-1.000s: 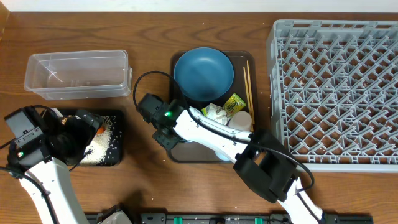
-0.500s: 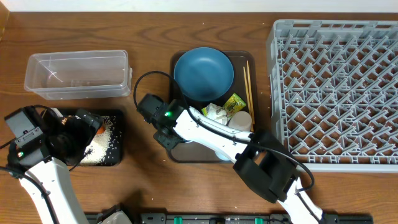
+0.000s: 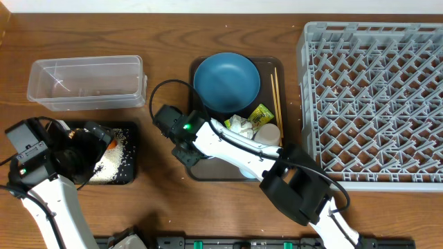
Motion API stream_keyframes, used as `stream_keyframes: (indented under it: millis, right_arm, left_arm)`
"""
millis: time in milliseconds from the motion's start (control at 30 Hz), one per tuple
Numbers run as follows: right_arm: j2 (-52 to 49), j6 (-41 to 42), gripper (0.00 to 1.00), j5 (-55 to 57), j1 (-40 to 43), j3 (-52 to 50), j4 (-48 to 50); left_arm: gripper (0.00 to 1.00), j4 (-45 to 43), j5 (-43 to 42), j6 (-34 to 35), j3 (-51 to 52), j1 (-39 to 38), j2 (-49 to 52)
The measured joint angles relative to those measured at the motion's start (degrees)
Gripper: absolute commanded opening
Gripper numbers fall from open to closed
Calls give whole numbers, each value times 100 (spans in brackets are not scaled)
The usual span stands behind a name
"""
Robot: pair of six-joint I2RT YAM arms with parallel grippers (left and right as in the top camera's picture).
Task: Sort waste into correct bins and load items into the dishwasher rack
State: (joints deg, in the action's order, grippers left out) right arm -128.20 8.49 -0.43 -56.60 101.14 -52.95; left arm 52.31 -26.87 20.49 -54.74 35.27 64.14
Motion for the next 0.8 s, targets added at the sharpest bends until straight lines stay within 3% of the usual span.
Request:
stream_keyframes:
  millis: [333, 700, 733, 800]
  right_arm:
    - [227, 20, 2, 7, 11, 0, -55]
    - [345, 48, 1, 7, 11, 4, -107]
    - [345, 48, 2, 7, 11, 4, -120]
    - [345, 81, 27, 4, 11, 4, -122]
  left_arm:
    - [98, 0, 0, 0, 0, 0, 0]
    - [98, 0, 0, 0, 0, 0, 0]
    - [98, 0, 0, 0, 0, 0, 0]
    - [98, 0, 0, 0, 0, 0, 0]
